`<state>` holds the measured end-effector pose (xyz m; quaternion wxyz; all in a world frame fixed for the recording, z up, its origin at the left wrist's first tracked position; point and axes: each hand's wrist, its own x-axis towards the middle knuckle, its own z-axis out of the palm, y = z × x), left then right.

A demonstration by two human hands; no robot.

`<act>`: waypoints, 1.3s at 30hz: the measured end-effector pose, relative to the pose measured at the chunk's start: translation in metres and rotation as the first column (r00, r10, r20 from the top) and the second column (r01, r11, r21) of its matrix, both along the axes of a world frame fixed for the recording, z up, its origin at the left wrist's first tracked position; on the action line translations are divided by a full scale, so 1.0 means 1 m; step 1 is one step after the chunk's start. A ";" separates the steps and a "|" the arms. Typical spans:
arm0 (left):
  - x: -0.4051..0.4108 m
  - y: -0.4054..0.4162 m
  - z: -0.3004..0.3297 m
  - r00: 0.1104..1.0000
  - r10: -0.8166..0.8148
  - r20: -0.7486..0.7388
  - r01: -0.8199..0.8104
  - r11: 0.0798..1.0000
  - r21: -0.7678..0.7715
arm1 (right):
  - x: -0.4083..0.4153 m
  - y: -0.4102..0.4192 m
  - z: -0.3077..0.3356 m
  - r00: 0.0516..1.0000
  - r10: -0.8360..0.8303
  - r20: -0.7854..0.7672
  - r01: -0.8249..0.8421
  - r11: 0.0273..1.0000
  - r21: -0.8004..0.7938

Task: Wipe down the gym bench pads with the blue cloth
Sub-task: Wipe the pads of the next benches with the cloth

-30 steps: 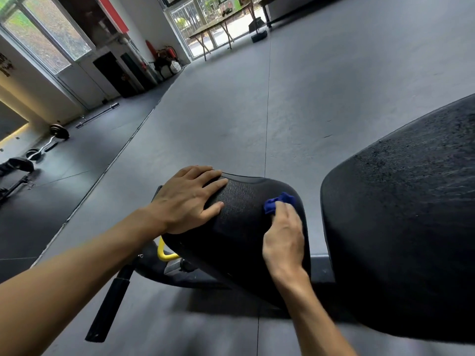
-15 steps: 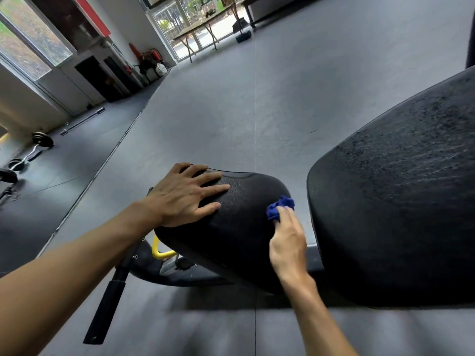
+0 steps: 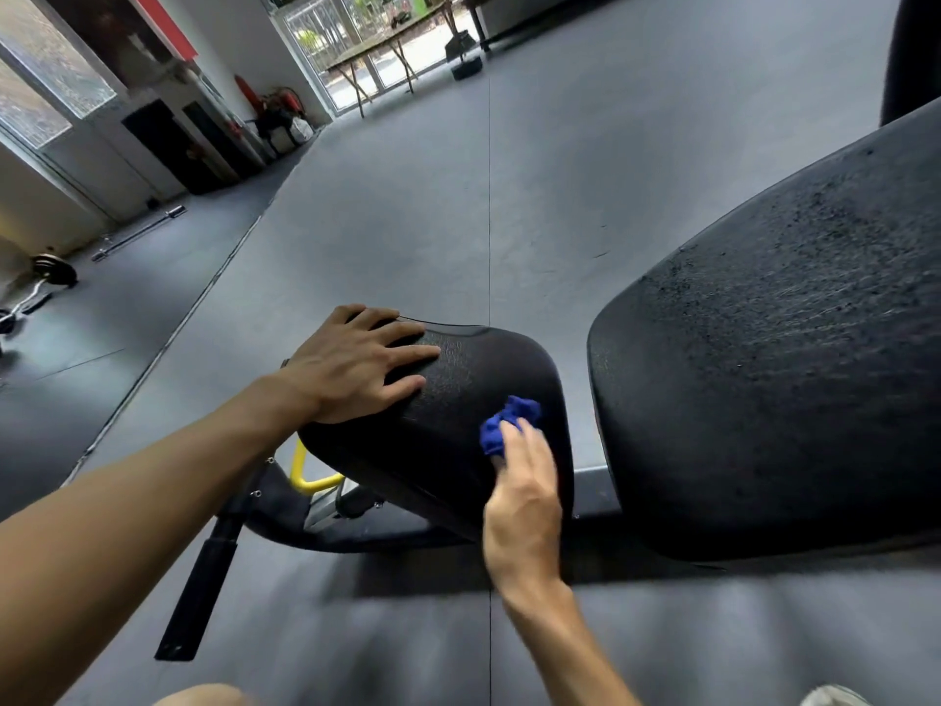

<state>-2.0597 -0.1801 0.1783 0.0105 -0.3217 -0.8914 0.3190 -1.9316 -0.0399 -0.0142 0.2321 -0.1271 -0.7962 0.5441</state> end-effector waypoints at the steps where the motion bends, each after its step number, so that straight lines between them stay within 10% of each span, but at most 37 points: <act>1: 0.000 0.001 0.000 1.000 0.007 0.003 -0.007 1.000 0.003 | -0.006 -0.006 0.010 0.997 0.038 -0.065 -0.037 0.999 0.017; 5: 0.014 0.001 -0.002 0.999 0.034 -0.011 -0.034 0.999 0.030 | -0.033 0.016 0.003 0.979 0.171 -0.107 -0.169 0.985 0.025; 12: 0.062 -0.006 -0.027 0.982 -0.085 -0.169 0.100 0.991 0.084 | 0.041 0.013 -0.026 0.995 -0.103 -0.012 0.103 0.995 0.002; 19: 0.063 -0.006 -0.035 0.962 -0.140 -0.235 0.174 0.976 0.129 | 0.027 0.000 0.003 0.930 0.216 -0.297 -0.156 0.965 0.212; 26: 0.061 -0.004 -0.047 0.929 -0.147 -0.340 0.256 0.919 0.299 | 0.064 0.003 -0.038 0.975 -0.217 -0.039 0.218 0.976 0.019; 34: 0.063 -0.014 -0.053 0.905 -0.199 -0.375 0.334 0.880 0.338 | 0.063 -0.015 0.001 0.942 0.211 -0.260 -0.141 0.955 0.261; 39: 0.066 -0.016 -0.056 0.878 -0.205 -0.433 0.391 0.828 0.401 | 0.101 0.007 -0.044 0.989 -0.053 -0.138 0.068 0.992 0.105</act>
